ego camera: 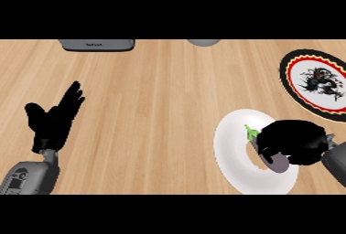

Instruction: Pick the eggplant from the plate and place it in the plate

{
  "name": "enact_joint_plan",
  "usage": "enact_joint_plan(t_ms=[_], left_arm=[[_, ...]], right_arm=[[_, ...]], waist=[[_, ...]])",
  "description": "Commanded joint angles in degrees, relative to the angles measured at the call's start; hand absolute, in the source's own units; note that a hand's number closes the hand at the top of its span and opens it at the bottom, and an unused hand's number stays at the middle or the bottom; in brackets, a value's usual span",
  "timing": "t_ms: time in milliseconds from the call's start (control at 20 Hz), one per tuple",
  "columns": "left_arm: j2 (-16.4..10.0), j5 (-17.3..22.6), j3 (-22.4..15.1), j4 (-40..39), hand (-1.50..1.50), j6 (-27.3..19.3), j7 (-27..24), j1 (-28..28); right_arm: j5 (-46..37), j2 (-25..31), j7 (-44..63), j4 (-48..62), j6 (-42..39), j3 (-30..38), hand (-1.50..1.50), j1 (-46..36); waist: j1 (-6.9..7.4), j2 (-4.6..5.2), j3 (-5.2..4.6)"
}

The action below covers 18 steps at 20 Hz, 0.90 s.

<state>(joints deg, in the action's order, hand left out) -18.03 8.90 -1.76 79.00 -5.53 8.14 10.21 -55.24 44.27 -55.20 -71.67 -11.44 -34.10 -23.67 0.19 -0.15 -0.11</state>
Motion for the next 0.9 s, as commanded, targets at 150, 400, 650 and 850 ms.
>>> enact_joint_plan(t_ms=[150, 400, 650, 850], left_arm=[[2.2, -1.9, -0.7, 2.5, 0.00, -0.9, 1.2, -1.7], [0.6, -1.2, 1.2, 3.3, 0.00, 0.7, 2.5, -0.5], [0.6, -1.3, 1.0, 2.7, 0.00, 0.6, 1.3, -2.0], [0.7, -1.2, 1.6, 1.6, 0.00, 0.7, -0.2, -2.3]], right_arm=[[0.6, -0.7, -6.7, 1.1, -0.9, 2.1, 1.50, 2.9], [6.3, -0.9, -6.0, -4.7, 1.7, 8.5, 1.50, 3.2], [12.3, -15.8, 28.0, 5.3, 0.3, 19.7, 1.50, 4.0], [14.1, -22.1, 43.1, 5.6, 8.9, 28.8, 1.50, 0.4]], waist=[[0.00, 0.16, 0.12], [-0.29, 0.05, 0.12], [-0.97, -0.03, 0.13], [-0.98, -0.07, 0.04]])
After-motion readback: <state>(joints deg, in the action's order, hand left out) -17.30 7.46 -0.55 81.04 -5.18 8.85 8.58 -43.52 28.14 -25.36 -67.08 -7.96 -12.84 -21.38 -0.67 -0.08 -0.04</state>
